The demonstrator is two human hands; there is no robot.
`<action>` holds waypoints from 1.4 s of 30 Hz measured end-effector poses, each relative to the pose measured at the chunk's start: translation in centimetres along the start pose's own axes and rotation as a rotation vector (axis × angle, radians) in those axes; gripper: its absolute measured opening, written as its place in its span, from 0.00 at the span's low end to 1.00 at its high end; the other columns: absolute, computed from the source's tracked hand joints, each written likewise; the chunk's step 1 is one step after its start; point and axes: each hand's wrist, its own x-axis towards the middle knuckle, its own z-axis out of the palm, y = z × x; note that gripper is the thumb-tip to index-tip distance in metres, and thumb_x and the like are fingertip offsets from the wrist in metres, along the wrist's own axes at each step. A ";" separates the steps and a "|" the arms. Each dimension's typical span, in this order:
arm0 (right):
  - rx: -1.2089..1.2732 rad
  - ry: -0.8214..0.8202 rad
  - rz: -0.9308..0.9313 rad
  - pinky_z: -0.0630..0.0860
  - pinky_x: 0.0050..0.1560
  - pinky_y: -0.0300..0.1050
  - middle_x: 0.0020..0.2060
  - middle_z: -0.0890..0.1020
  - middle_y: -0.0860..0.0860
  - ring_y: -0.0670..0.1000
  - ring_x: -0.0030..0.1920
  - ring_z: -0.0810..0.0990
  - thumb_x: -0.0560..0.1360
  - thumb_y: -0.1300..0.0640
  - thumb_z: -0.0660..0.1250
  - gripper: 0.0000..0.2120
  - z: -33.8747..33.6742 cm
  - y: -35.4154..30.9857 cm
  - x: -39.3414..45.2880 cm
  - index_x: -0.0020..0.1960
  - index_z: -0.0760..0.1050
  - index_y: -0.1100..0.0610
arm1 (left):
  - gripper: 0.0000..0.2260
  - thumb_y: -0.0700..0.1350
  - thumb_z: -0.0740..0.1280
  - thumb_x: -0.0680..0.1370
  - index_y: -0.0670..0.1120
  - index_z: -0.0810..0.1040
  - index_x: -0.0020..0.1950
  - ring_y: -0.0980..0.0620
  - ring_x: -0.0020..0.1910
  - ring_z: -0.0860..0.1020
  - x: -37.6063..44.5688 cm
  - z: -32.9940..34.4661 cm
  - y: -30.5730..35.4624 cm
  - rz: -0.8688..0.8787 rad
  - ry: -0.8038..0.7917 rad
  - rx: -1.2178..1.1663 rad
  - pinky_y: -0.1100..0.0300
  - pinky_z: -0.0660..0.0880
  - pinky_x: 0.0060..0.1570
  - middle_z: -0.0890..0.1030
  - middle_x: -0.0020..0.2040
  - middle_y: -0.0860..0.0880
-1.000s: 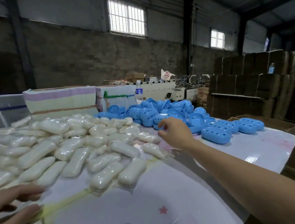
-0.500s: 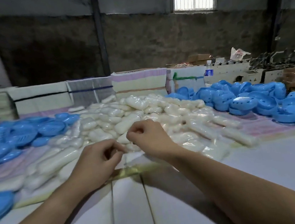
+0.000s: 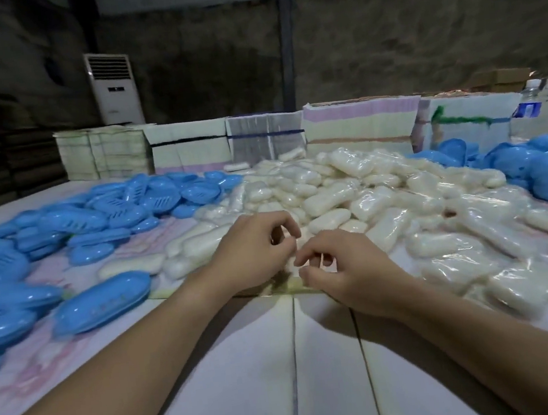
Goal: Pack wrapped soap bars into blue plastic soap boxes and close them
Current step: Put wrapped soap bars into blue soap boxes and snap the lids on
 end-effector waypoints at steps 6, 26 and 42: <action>-0.004 -0.054 -0.098 0.68 0.48 0.36 0.41 0.78 0.44 0.45 0.46 0.74 0.75 0.51 0.69 0.05 0.4 0.1 0.0 0.50 0.81 0.46 | 0.06 0.54 0.69 0.74 0.56 0.76 0.39 0.58 0.39 0.73 0.4 -5.6 -0.5 -0.151 -0.079 0.411 0.57 0.68 0.36 0.77 0.39 0.57; 0.063 -0.076 -0.038 0.66 0.46 0.32 0.43 0.78 0.41 0.40 0.49 0.73 0.73 0.51 0.69 0.09 -0.1 0.3 0.0 0.46 0.78 0.36 | 0.30 0.57 0.81 0.66 0.60 0.70 0.62 0.57 0.50 0.77 -2.7 -13.2 -6.5 -0.451 -0.455 0.505 0.58 0.77 0.49 0.76 0.56 0.58; -0.017 0.547 0.427 0.75 0.50 0.49 0.44 0.81 0.44 0.50 0.49 0.78 0.73 0.55 0.66 0.09 -7.4 5.6 0.3 0.51 0.79 0.46 | 0.31 0.61 0.78 0.68 0.66 0.68 0.67 0.66 0.60 0.71 0.2 3.0 1.5 0.246 -0.370 -0.047 0.73 0.69 0.59 0.72 0.62 0.62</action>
